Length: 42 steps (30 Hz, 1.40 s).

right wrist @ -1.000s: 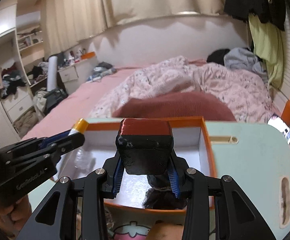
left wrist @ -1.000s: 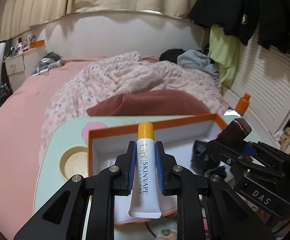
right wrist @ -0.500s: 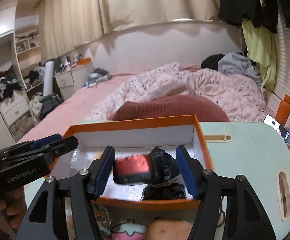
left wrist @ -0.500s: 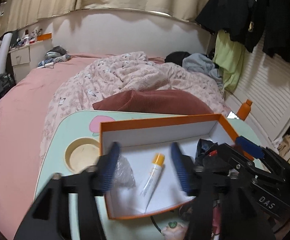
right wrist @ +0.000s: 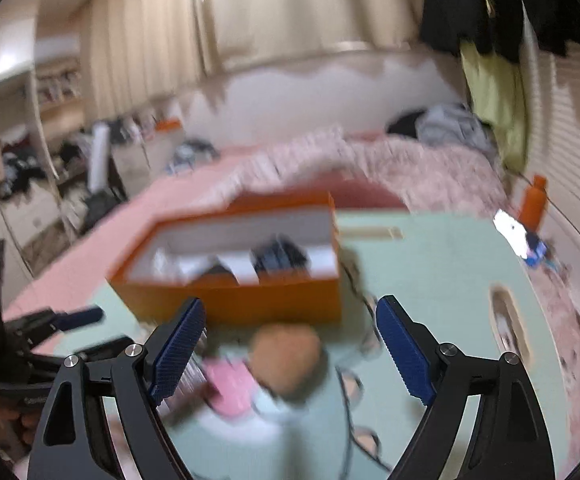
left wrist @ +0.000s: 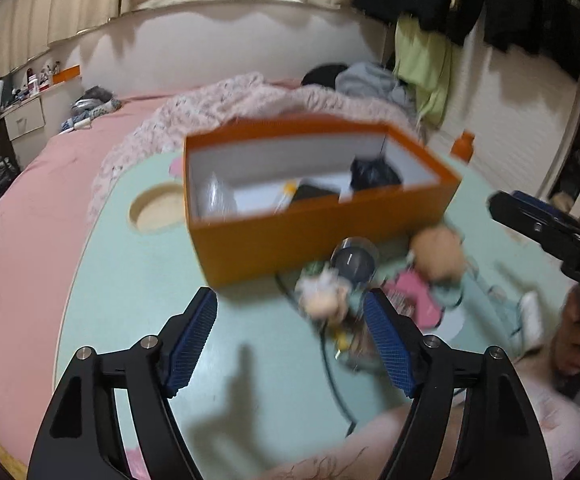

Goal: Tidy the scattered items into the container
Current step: 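Grasp the brown plush with the right gripper while the left gripper grasps the white figure keychain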

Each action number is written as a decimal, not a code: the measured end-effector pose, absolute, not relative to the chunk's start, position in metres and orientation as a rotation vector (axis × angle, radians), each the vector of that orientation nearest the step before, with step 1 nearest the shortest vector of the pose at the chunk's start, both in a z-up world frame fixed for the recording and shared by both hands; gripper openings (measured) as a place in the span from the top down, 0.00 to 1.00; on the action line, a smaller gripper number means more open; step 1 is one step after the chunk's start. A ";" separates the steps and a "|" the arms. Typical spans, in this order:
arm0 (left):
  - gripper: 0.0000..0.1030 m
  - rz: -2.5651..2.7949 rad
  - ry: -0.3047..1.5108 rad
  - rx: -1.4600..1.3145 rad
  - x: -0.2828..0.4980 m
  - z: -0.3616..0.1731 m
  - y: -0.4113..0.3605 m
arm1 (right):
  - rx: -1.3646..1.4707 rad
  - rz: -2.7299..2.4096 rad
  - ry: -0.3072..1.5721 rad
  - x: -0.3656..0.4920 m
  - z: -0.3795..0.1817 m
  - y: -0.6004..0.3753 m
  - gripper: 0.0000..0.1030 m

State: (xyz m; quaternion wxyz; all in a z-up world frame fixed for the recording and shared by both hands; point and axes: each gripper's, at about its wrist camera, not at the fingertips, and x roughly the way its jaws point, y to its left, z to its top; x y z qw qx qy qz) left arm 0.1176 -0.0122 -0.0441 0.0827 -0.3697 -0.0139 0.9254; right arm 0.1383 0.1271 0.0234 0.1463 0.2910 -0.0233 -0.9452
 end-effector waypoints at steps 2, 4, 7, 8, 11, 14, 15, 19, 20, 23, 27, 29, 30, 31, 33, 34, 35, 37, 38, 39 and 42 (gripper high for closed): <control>0.26 2.756 -0.051 -1.154 0.116 -0.053 -0.012 | 0.939 -2.703 -0.072 0.141 0.005 0.128 0.15; 0.26 2.771 -0.069 -1.174 0.114 -0.058 -0.013 | 0.983 -2.690 -0.077 0.147 -0.009 0.126 0.15; 0.26 2.777 -0.079 -1.145 0.116 -0.058 -0.014 | 0.932 -2.675 -0.039 0.149 -0.004 0.121 0.15; 0.26 2.776 -0.081 -1.144 0.116 -0.058 -0.014 | 0.921 -2.666 -0.017 0.151 -0.004 0.118 0.15; 0.26 2.766 -0.092 -1.153 0.116 -0.061 -0.015 | 0.943 -2.639 0.065 0.149 -0.010 0.104 0.18; 0.26 2.758 -0.107 -1.167 0.116 -0.064 -0.017 | 0.962 -2.657 0.080 0.146 -0.014 0.103 0.20; 0.26 2.755 -0.119 -1.172 0.115 -0.064 -0.019 | 0.971 -2.656 0.077 0.143 -0.015 0.103 0.20; 0.26 2.755 -0.139 -1.177 0.115 -0.066 -0.021 | 1.011 -2.687 0.059 0.121 -0.014 0.104 0.23; 0.26 2.758 -0.138 -1.176 0.116 -0.065 -0.021 | 1.016 -2.689 0.063 0.117 -0.013 0.103 0.23; 0.26 2.763 -0.128 -1.177 0.116 -0.065 -0.020 | 1.058 -2.678 0.110 0.105 -0.018 0.094 0.29; 0.26 2.764 -0.127 -1.177 0.115 -0.065 -0.020 | 1.132 -2.636 0.171 0.098 -0.030 0.085 0.53; 0.26 2.769 -0.123 -1.172 0.116 -0.064 -0.020 | 1.118 -2.639 0.155 0.100 -0.031 0.088 0.55; 0.26 2.778 -0.122 -1.160 0.117 -0.063 -0.020 | 1.109 -2.642 0.145 0.102 -0.031 0.089 0.57; 0.26 2.785 -0.121 -1.147 0.118 -0.062 -0.021 | 1.092 -2.647 0.127 0.105 -0.030 0.091 0.57; 0.26 2.796 -0.117 -1.123 0.120 -0.059 -0.020 | 1.043 -2.658 0.084 0.114 -0.028 0.098 0.57; 0.26 2.797 -0.112 -1.119 0.120 -0.058 -0.020 | 1.019 -2.664 0.068 0.118 -0.026 0.100 0.57; 0.26 2.798 -0.105 -1.119 0.120 -0.058 -0.019 | 0.991 -2.669 0.053 0.122 -0.024 0.103 0.57; 0.26 2.791 -0.079 -1.117 0.118 -0.055 -0.015 | 0.928 -2.671 0.027 0.130 -0.019 0.107 0.57; 0.26 2.794 -0.063 -1.114 0.116 -0.054 -0.013 | 0.920 -2.670 0.027 0.130 -0.017 0.107 0.57; 0.26 2.804 -0.036 -1.113 0.114 -0.052 -0.011 | 0.916 -2.670 0.032 0.131 -0.017 0.106 0.57; 0.26 2.817 0.032 -1.086 0.111 -0.046 -0.003 | 0.929 -2.664 0.047 0.128 -0.017 0.104 0.57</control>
